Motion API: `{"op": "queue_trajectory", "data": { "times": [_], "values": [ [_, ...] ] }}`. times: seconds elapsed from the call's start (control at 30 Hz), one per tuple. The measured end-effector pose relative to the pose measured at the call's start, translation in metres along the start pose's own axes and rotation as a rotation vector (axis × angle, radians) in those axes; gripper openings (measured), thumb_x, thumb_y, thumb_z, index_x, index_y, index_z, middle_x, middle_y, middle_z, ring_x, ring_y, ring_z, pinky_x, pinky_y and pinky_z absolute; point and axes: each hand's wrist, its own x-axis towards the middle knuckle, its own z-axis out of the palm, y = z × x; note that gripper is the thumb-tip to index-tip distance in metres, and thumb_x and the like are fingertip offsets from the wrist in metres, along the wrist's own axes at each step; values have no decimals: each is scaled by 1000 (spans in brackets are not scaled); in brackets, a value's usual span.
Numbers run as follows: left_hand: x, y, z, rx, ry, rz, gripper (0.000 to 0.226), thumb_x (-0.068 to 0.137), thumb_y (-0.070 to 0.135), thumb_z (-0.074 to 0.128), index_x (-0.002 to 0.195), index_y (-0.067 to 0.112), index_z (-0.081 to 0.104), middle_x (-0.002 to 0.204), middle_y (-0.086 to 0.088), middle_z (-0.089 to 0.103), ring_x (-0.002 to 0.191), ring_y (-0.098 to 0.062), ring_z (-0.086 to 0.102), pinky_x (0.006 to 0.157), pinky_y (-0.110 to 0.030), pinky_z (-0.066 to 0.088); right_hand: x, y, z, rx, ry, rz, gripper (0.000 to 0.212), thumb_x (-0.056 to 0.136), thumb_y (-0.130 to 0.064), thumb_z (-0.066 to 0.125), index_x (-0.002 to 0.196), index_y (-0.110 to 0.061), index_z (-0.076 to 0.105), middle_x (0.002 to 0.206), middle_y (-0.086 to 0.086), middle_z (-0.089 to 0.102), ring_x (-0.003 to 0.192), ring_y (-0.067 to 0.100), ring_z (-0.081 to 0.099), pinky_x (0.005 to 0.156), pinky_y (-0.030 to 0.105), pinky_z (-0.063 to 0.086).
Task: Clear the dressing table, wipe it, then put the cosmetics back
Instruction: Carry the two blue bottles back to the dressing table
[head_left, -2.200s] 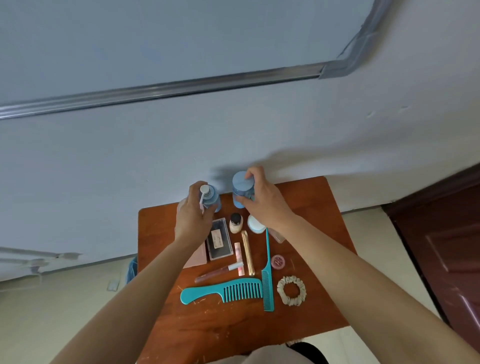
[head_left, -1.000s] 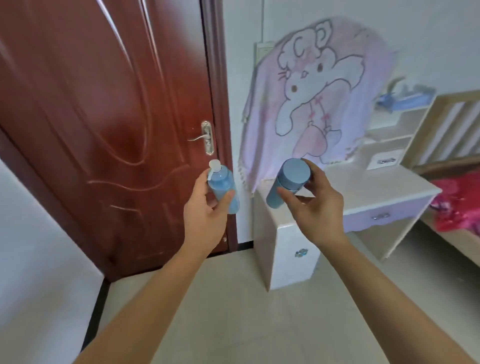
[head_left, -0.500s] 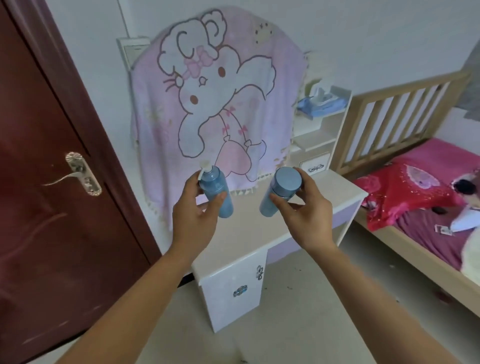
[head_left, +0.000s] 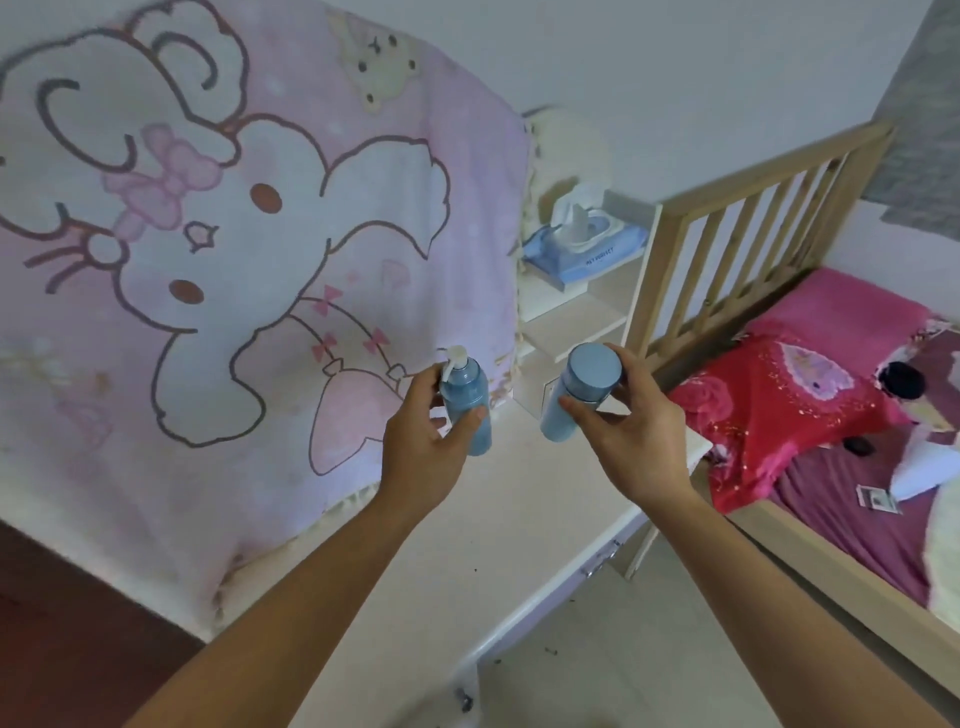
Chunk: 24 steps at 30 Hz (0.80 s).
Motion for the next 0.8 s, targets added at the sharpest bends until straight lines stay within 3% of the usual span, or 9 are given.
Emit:
{"op": "queue_trajectory", "data": {
  "times": [0.1,0.2,0.27,0.33,0.43,0.53,0.73,0.8],
  "values": [
    [37,-29,37,32,26,-90,50,86,18,73,129,28,51,110,28,56,103,8,56,82,-17,49,48,57,19,4,-81,8,61,78,-33,82,132,-26,53,115,-15,65,104,7,63,87,29,56],
    [72,-55,71,73,93,-174,50,82,16,76,111,46,48,106,30,56,98,2,58,79,-17,50,99,109,44,22,-231,50,63,78,-35,81,133,-26,52,114,-16,64,102,3,60,83,14,49],
    [92,-68,87,93,150,-258,51,81,16,78,105,48,47,105,31,56,97,-1,59,79,-21,50,127,134,60,42,-339,80,64,77,-34,82,133,-25,52,113,-16,63,102,3,59,82,8,44],
    [108,-79,98,132,203,-330,48,80,16,78,110,42,49,104,31,55,97,-2,59,77,-18,50,152,157,76,63,-444,108,63,77,-33,82,131,-26,52,113,-17,62,103,5,60,83,12,47],
    [127,-95,113,164,270,-403,48,80,18,78,119,27,52,103,30,55,91,14,57,70,-3,44,187,182,102,65,-572,112,60,77,-34,82,129,-29,53,111,-16,64,99,6,62,81,19,49],
    [136,-114,124,184,318,-467,46,81,17,77,118,26,51,102,28,55,88,23,52,69,2,41,206,200,128,47,-652,119,59,77,-32,82,128,-27,52,109,-15,62,97,8,60,81,20,46],
    [152,-168,143,196,345,-623,48,82,17,76,123,21,52,106,12,62,91,-2,57,67,-1,41,212,243,177,26,-765,131,58,77,-24,83,126,-23,51,110,-15,58,98,7,58,85,21,48],
    [156,-191,149,191,336,-657,47,81,15,75,122,22,54,104,12,61,85,1,56,66,-2,39,209,257,188,11,-783,154,59,77,-20,83,127,-20,50,111,-12,58,99,11,59,86,23,49]
  ]
}}
